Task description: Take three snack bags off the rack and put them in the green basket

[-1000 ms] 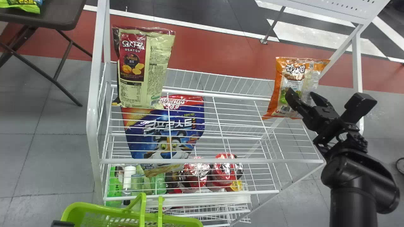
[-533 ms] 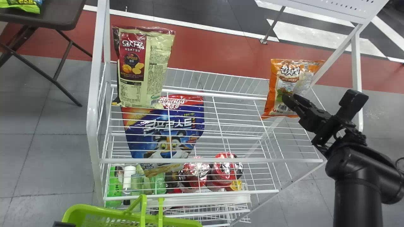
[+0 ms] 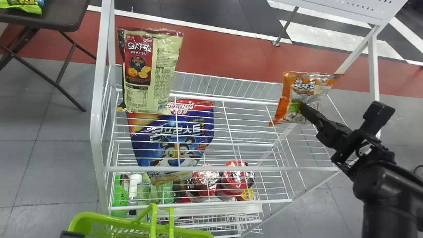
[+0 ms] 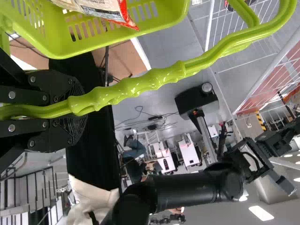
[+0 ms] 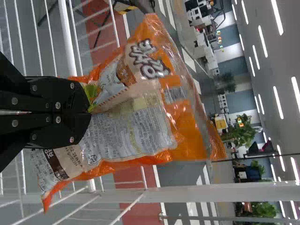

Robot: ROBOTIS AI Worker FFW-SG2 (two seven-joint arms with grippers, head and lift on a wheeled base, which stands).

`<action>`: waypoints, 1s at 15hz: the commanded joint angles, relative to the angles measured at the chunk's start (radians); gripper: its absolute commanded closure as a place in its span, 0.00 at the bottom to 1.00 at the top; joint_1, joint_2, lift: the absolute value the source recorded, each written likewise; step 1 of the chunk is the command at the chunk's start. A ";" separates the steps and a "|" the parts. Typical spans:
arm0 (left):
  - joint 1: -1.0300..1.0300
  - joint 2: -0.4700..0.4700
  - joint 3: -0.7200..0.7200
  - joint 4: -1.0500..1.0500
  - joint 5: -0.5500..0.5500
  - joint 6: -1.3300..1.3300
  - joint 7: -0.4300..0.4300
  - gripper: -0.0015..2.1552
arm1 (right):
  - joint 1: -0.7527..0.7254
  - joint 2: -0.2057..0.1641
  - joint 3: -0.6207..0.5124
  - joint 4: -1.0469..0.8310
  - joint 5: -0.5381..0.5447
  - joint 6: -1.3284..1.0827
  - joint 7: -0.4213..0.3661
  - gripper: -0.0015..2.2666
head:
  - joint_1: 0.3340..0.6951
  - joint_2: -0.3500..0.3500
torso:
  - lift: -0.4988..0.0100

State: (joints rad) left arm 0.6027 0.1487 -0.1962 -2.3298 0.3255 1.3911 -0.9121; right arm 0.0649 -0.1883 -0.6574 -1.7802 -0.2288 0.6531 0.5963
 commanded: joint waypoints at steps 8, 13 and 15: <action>-0.006 0.003 -0.002 -0.006 0.010 0.007 -0.011 0.89 | 0.293 0.151 -0.212 -0.752 -0.351 0.764 0.089 0.99 | 1.00 0.00 | 0.93; -0.006 -0.006 0.017 -0.005 0.029 -0.011 -0.010 0.89 | 0.368 0.151 -0.252 -0.815 -0.446 0.919 0.152 0.99 | 1.00 0.00 | 0.93; -0.008 -0.009 0.044 -0.014 0.038 -0.011 -0.010 0.89 | 0.446 0.151 -0.160 -0.809 -0.411 0.919 0.148 0.99 | 1.00 0.00 | 0.93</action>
State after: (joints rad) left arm 0.5959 0.1416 -0.1728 -2.3356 0.3553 1.3805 -0.9223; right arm 0.4616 -0.0362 -0.8755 -2.5937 -0.6619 1.5603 0.7460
